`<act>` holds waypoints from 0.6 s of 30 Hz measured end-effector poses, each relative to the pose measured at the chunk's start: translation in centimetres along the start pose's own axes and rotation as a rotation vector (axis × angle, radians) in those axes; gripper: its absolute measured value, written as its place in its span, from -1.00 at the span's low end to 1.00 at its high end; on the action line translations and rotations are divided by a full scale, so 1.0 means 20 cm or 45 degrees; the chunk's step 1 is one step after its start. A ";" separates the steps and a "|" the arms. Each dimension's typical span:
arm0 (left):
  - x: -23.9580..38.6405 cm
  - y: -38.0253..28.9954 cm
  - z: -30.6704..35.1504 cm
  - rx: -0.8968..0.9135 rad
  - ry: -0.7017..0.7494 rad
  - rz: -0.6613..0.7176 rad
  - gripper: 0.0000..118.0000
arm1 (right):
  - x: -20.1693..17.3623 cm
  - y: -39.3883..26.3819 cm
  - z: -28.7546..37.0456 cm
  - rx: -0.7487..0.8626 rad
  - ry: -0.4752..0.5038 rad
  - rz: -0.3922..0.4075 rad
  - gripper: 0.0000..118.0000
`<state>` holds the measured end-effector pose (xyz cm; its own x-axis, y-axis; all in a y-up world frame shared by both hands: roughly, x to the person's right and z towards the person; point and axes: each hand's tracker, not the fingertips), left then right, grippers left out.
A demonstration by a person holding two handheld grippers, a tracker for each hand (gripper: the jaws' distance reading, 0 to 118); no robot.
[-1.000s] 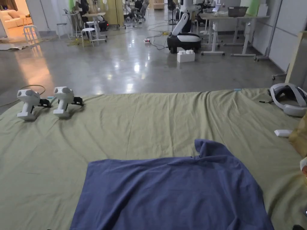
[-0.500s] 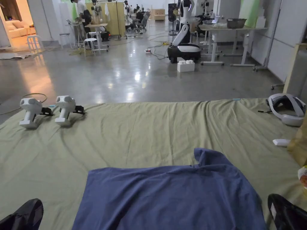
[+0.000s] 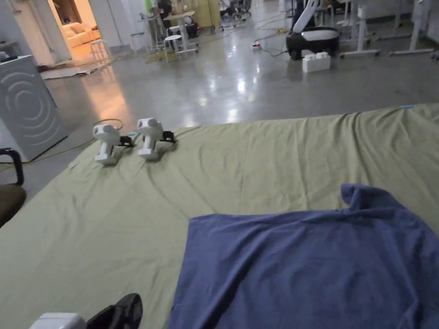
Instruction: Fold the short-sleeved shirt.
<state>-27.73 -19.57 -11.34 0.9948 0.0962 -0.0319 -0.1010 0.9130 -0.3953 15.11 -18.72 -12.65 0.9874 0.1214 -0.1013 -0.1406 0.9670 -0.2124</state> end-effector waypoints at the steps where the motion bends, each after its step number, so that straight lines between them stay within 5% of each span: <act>1: -0.07 -0.05 -0.06 -0.020 -0.010 0.043 0.59 | 0.01 -0.02 -0.01 -0.029 0.001 -0.015 -0.96; 2: -0.13 -0.11 -0.14 -0.059 -0.019 0.076 0.81 | 0.01 -0.03 -0.02 -0.053 0.000 -0.031 -0.96; 12: -0.41 -0.61 -0.87 -0.477 -0.019 0.213 0.71 | 0.01 -0.09 -0.10 -0.219 0.014 -0.139 -0.96; 18: -0.39 -0.66 -0.96 -0.523 0.059 0.165 -0.47 | 0.05 -0.13 -0.08 -0.271 -0.044 -0.154 -0.96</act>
<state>-34.07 -40.00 -23.52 0.9745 0.1731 -0.1431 -0.2226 0.6601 -0.7174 16.40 -21.47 -13.80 0.9994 0.0190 -0.0304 -0.0300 0.9065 -0.4211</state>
